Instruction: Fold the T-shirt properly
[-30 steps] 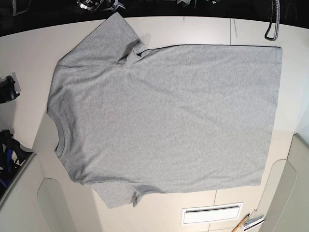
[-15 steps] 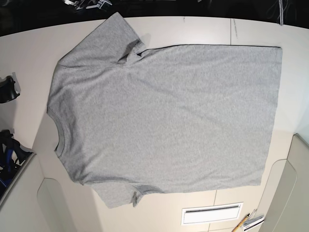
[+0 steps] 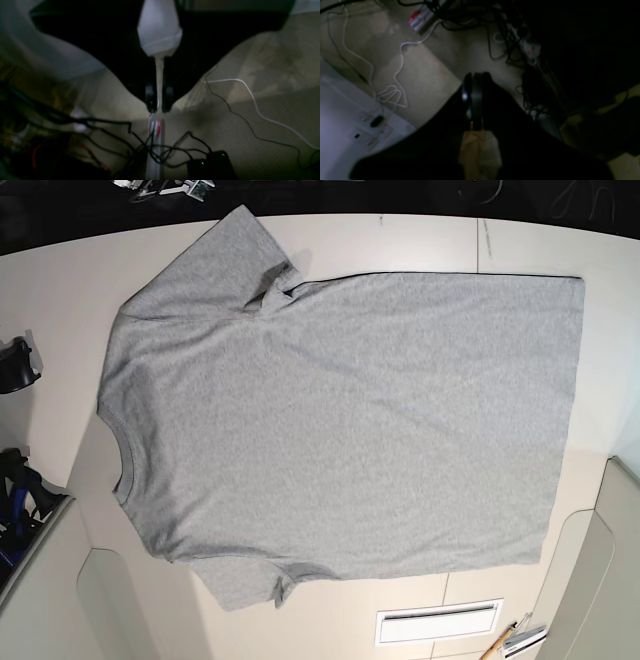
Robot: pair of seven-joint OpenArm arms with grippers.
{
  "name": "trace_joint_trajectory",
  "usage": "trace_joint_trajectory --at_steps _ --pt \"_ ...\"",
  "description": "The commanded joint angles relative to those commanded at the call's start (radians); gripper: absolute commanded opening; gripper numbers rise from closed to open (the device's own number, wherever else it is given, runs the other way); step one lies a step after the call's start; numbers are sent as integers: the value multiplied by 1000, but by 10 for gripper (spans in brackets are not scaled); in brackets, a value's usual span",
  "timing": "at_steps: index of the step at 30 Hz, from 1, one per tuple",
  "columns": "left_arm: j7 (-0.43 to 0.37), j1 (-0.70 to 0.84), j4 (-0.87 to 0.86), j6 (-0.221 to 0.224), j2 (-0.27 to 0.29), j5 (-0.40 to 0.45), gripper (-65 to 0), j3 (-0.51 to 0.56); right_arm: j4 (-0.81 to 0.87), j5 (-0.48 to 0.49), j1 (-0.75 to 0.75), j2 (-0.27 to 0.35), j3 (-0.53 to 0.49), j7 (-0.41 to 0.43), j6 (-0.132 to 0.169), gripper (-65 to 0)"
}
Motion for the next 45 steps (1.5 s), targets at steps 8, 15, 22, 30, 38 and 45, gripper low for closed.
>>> trace_joint_trajectory --at_steps 8,15,22,30,38,45 --pt "45 143 192 0 0 -63 -607 -103 159 45 -93 103 0 -6 8 -635" --pt "159 277 368 0 0 -214 -607 -208 392 45 -227 201 2 -56 -63 -635" --pt "196 368 563 0 0 -311 -607 -337 555 35 -251 288 3 -138 -171 -635" --pt "269 445 735 0 0 -431 -607 -483 660 -16 -252 304 3 -285 -311 -635" --pt "320 464 816 0 0 -537 -607 -621 803 -34 -319 319 3 -302 -320 -637" --pt "329 464 816 0 0 -571 -607 -651 989 -34 -449 422 71 -313 -342 -650"
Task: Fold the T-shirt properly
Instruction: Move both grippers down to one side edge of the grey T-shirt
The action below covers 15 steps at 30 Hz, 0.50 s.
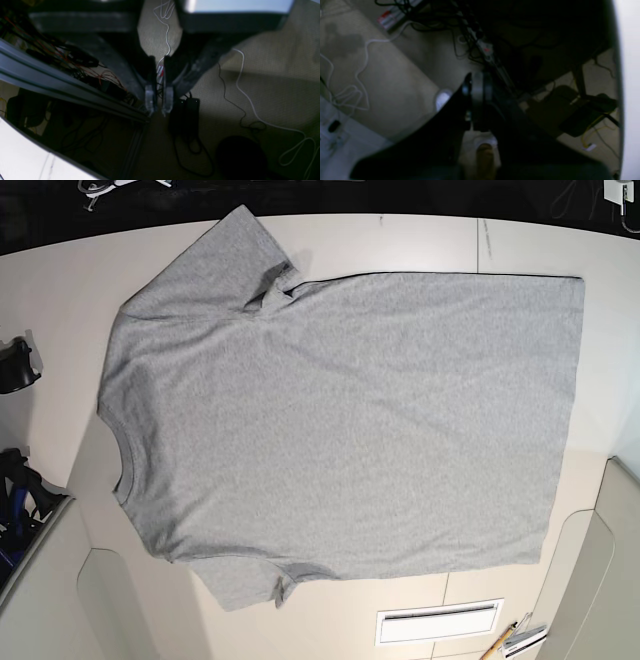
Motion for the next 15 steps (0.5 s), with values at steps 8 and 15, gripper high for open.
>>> trace_joint_trajectory --at_steps 8,15 --pt "0 0 3 0 0 -17 -607 0 314 101 -148 14 304 -41 5 -650" --pt "-1 -1 48 0 -11 -17 -607 0 343 137 -146 4 378 -45 4 -650"
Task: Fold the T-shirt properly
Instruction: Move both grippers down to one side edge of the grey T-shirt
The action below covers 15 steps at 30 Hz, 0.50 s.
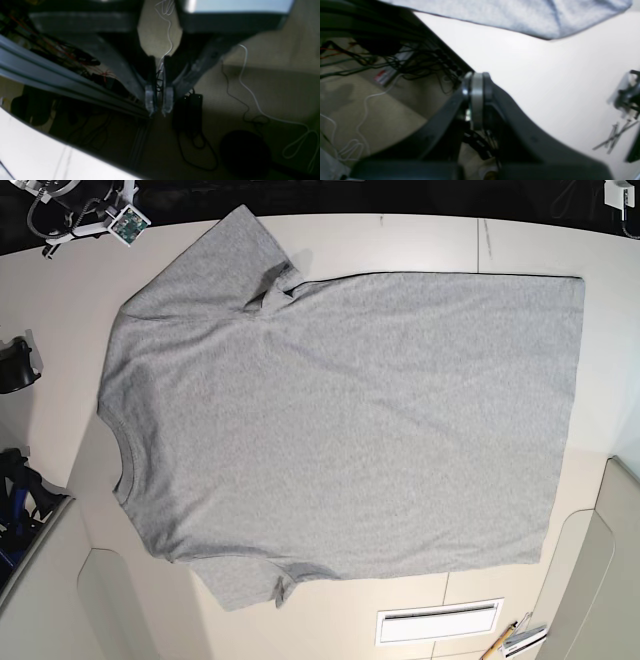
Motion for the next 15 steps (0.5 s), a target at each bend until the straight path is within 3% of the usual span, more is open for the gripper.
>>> trace_joint_trajectory --at_steps 4,6,8,11,15 --pt "-4 -7 33 0 -2 0 -607 0 -11 52 0 -98 74 2 6 -650" --pt "-6 -18 37 0 -2 0 -607 0 -13 109 3 -159 157 4 49 -650" --pt "-7 -29 37 0 -2 1 -607 0 -17 214 3 -234 270 4 111 -650" --pt "-6 -46 37 0 -2 1 -607 0 -60 401 33 -359 449 -16 240 -650" --pt "-6 -76 37 0 -2 1 -606 0 -226 660 159 -486 642 -143 372 -650"
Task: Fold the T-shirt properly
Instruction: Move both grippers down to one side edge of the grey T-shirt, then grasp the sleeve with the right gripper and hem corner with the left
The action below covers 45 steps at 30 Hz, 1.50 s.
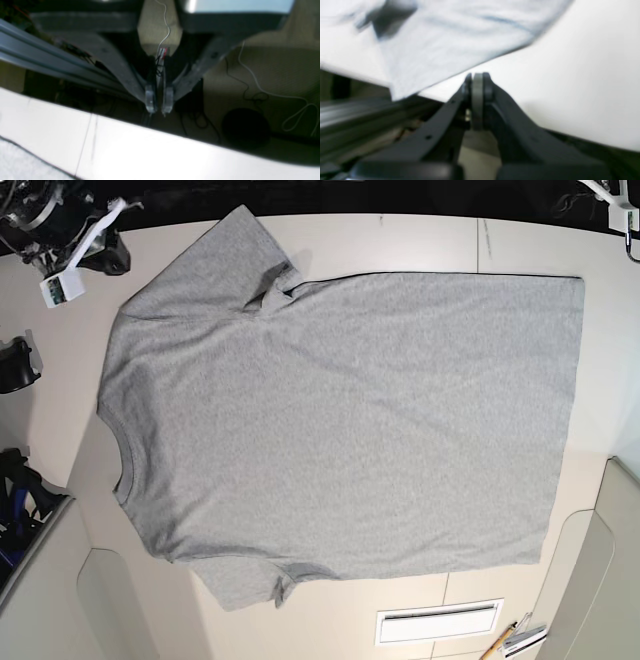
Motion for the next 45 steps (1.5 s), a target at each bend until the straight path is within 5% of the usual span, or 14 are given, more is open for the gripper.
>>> trace_joint_trajectory --at_steps 4,9,12,16,25,29,40,45 --pt "0 -29 0 0 0 0 -600 0 -205 122 91 -17 99 -66 71 -650" --pt "23 -55 0 0 0 0 -458 0 -283 147 110 -27 109 -89 161 -647" --pt "23 -55 0 0 0 0 -394 0 -283 145 110 -37 108 -98 197 -511" --pt "31 -64 0 0 0 0 -345 0 -285 147 110 -39 107 -98 198 -331" --pt "61 -135 0 0 -18 0 -326 -76 -327 146 118 -108 -21 -87 203 -329" --pt "59 -137 0 0 -51 -1 -228 -77 -328 143 150 -122 -56 -84 203 -329" --pt "60 -238 -16 30 -113 15 -228 -77 -370 113 210 -171 -185 -84 202 -329" --pt "60 -310 -154 33 -156 15 -228 -77 -370 113 211 -171 -194 -83 202 -329"
